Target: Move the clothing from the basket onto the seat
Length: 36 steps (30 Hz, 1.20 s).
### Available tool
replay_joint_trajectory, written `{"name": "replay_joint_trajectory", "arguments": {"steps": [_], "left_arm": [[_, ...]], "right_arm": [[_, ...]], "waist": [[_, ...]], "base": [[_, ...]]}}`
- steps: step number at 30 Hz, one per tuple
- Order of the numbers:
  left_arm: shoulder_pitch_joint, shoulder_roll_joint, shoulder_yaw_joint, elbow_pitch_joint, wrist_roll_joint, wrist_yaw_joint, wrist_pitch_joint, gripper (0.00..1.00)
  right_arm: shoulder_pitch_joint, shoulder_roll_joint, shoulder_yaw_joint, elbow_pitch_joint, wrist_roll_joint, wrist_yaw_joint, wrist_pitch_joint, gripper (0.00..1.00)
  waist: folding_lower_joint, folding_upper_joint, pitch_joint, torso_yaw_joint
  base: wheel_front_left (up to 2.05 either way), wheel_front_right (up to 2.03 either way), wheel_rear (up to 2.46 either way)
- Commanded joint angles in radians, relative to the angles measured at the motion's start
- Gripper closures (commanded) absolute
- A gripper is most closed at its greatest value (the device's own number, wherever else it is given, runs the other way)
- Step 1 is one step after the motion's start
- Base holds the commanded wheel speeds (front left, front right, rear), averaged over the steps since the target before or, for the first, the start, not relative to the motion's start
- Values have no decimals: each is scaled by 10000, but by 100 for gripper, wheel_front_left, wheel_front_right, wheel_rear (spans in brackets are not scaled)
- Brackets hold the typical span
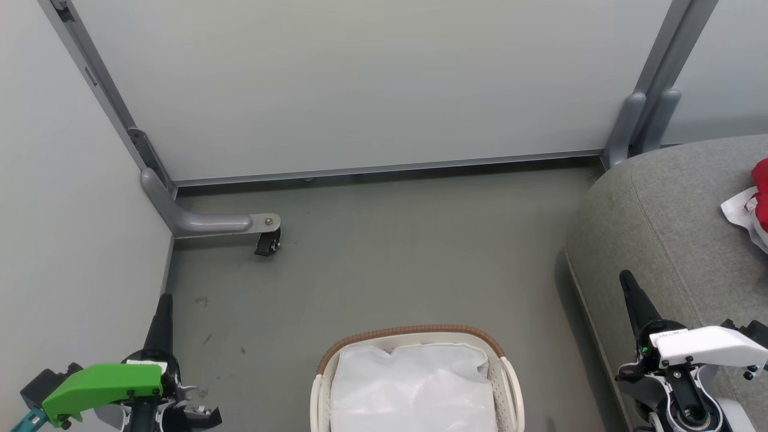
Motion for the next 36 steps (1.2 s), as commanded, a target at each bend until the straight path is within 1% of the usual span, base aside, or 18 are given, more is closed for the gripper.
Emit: {"name": "replay_joint_trajectory", "arguments": {"steps": [1,26,36], "left_arm": [[-219,71,62,-71,-212,-28,53,100],[-332,78,184,-242,-1809,-35,520,100],[-305,79,177,-231,-1780,-36,516,100]], "right_arm": [[69,-61,-55,-95,210,-5,77,100],[147,-74,-207,-312,1975,-5,517,100],[147,-72,-201,-304,1937,-5,512,100]], "waist": [[0,0,-2,1],[0,0,-39,7],[0,0,-39,7]], "base": [[0,0,0],[0,0,0],[0,0,0]]}}
